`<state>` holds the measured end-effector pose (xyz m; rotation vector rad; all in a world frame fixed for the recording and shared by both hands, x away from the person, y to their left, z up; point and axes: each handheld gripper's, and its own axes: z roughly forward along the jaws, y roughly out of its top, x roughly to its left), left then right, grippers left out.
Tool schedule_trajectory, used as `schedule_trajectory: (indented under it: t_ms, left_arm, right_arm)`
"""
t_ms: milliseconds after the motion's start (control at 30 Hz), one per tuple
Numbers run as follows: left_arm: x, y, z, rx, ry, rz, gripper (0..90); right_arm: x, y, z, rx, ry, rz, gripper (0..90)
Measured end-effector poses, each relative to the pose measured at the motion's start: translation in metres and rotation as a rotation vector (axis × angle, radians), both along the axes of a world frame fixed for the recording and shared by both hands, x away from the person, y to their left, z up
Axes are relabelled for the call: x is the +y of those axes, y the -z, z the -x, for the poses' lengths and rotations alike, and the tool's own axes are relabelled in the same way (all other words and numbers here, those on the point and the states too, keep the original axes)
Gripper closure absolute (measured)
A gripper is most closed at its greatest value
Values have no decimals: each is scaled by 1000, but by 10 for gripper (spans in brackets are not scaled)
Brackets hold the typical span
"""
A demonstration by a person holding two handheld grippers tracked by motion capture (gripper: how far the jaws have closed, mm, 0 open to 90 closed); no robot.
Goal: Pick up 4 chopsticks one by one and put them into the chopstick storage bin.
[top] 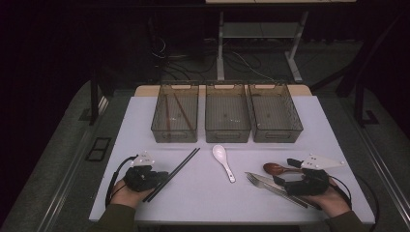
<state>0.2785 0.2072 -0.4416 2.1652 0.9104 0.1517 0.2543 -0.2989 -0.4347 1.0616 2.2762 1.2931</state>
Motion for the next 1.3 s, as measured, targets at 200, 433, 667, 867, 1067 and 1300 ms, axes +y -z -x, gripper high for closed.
schedule_trajectory:
  t_ms: [200,433,667,867,1067,1300]
  left_arm:
    - [-1,0,0,-6,1,-23,823]
    - [-4,1,1,-25,11,-82,797]
    - [-8,0,3,-49,11,-126,809]
    - [-11,-2,3,-53,-1,-159,845]
    - [-12,-2,3,-34,-26,-151,854]
    - [-9,-2,1,-15,-41,-110,855]
  right_arm:
    - [0,0,0,0,0,0,147]
    - [0,0,0,0,0,1,147]
    - [0,0,0,0,1,1,147]
    - [0,0,0,-3,0,0,147]
    - [0,0,0,-1,-1,-1,147]
    - [0,0,0,-2,-1,-2,147]
